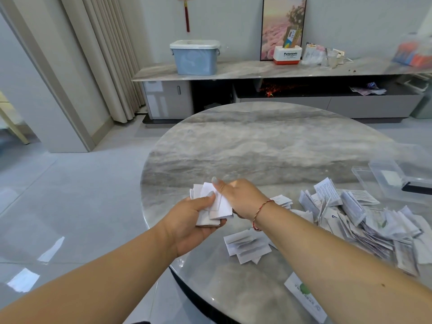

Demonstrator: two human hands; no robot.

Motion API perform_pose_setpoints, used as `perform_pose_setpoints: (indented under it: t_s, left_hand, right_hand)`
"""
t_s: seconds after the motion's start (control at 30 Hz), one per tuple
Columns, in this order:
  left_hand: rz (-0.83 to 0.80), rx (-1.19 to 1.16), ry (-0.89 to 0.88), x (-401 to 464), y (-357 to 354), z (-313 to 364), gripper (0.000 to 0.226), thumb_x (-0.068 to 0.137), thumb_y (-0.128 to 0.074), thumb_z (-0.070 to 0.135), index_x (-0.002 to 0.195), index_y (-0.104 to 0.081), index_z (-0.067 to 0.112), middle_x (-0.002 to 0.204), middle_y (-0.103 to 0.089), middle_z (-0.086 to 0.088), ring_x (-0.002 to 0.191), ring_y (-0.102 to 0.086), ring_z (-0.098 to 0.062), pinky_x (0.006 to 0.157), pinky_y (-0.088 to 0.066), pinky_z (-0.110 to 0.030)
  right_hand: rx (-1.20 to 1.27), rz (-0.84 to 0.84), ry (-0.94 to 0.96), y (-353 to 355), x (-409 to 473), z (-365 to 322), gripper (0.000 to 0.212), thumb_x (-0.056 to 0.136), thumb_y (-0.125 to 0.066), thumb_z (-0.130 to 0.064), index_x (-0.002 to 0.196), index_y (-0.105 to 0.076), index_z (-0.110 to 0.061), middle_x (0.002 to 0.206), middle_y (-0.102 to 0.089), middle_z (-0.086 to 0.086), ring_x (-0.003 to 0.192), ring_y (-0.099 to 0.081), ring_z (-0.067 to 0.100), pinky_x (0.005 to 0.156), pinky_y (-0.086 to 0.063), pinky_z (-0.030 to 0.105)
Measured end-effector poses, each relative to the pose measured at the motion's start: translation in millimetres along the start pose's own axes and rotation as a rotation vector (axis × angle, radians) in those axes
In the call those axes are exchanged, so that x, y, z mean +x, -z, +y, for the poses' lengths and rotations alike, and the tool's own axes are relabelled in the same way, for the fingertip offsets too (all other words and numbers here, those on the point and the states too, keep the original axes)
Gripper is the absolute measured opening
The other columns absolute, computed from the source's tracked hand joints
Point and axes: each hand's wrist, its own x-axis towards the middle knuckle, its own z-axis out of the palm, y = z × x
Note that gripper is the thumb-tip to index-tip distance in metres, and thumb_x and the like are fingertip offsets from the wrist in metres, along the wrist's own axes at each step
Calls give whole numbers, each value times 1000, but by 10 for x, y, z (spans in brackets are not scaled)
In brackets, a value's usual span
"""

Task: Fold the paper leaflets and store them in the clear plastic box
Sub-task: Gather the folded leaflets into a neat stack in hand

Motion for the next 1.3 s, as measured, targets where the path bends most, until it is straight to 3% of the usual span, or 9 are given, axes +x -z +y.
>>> perform_pose_setpoints:
  t_s: [0.13,0.4,0.5,0.67,0.73,0.83,0.97,1.07,1.3]
  left_hand:
    - [98,-35,-11,6,42,40,18,96,-47,6,107,-57,-5,82,-69,-17,71,-65,-25,62,-58,-33]
    - [-166,-139,110,-61,-18,41,43,76,-36,1,112,-60,-3,103,-64,-25,87,-64,-36,79,-49,-41]
    - [-190,-131,89,-77,-35,41,33,84,-41,15,102,-67,4,100,-63,-19,84,-62,-33,75,-45,-37]
    - [-123,-55,70,-60,-68,2,25,89,-53,22,105,-61,5,87,-63,-12,73,-59,-22,67,-49,-32]
    - [-108,-62,59,-44,-43,34,27,93,-47,17,114,-58,2,92,-63,-14,77,-61,-23,70,-52,-33]
    - [-126,-31,74,-37,-8,63,29,89,-49,18,111,-61,2,97,-65,-16,84,-67,-25,69,-57,-33]
    - [-133,-15,65,-61,-47,80,21,84,-52,8,100,-63,2,89,-67,-14,80,-67,-23,68,-58,-32]
    - [-21,-68,21,-35,-11,111,24,94,-43,-3,113,-57,1,83,-66,-14,73,-65,-24,65,-58,-33]
    - [101,43,0,10,115,56,26,98,-43,3,122,-53,6,72,-60,-9,62,-55,-21,59,-52,-31]
  right_hand:
    - [-11,127,52,294,44,-10,57,89,-51,-49,48,-27,-19,46,-26,-3,42,-23,11,43,-19,23]
    - [-240,225,400,63,100,34,47,88,-59,-39,54,-31,-21,58,-35,-7,55,-33,8,51,-26,21]
    - [-353,245,459,27,88,29,43,84,-55,-46,57,-31,-24,60,-37,-8,61,-36,10,54,-28,29]
    - [-140,176,389,-47,-5,-55,5,90,-53,-22,87,-54,-18,85,-57,-5,79,-51,10,70,-42,28]
    - [-10,-39,381,34,-111,-45,38,86,-64,-23,121,-50,-18,119,-55,-3,106,-51,4,85,-43,20]
    - [-439,-165,492,21,-197,-60,100,62,-83,-42,143,-28,-23,141,-42,-6,128,-38,6,106,-31,26]
    - [-470,-150,540,65,-192,-89,99,61,-80,-47,143,-29,-26,138,-46,-9,123,-45,6,106,-32,26]
    - [-275,-95,416,373,-183,1,67,74,-71,-46,132,-45,-25,124,-52,-13,111,-50,-1,97,-40,22]
    - [-998,-278,446,212,-302,579,37,72,-65,-47,104,-63,-28,105,-60,-10,101,-47,13,79,-35,27]
